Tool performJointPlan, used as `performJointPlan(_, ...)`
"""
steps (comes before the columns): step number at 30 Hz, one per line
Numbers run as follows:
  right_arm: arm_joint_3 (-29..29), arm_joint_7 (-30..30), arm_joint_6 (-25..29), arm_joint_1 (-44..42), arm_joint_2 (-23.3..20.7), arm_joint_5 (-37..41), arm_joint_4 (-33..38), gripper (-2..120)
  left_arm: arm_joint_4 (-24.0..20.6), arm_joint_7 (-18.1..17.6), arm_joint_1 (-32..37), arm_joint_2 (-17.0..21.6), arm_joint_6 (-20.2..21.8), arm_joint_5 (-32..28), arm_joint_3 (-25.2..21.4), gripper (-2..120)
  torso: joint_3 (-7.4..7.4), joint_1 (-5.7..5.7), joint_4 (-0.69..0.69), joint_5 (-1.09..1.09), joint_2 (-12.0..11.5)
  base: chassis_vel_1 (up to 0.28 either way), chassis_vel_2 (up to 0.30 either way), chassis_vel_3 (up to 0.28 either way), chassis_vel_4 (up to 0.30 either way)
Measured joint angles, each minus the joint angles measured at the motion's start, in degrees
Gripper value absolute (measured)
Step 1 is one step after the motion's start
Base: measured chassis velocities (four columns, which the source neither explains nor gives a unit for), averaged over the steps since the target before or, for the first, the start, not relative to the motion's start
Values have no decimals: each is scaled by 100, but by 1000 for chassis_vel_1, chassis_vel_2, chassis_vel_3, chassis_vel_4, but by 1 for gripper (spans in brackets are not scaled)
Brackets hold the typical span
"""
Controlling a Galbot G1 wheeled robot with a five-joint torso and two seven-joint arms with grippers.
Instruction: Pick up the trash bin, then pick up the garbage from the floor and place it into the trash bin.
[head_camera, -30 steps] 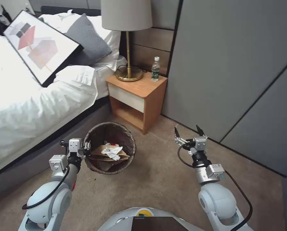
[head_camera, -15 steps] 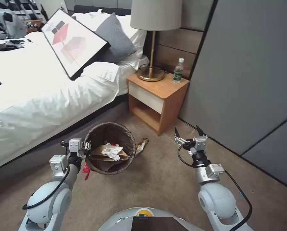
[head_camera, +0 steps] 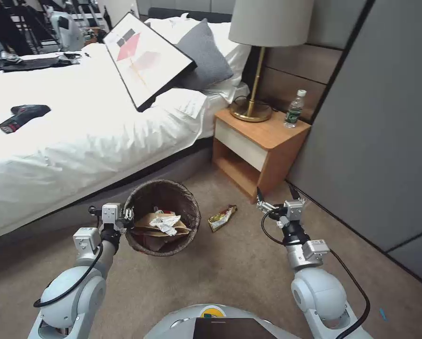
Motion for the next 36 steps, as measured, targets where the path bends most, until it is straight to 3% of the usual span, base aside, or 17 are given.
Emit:
performJointPlan(26,-22,59,-118,-2,-30,136,-10,100,-17,-21,35,-1,-129,-2,28,5,0,0,-2,0,0,48,52,47,48)
performJointPlan(36,-18,519,-951,170,-731,986,-193,100,-42,-30,30,33,-134,-27,-11,5,0,0,-1,0,0,0,0,0,0)
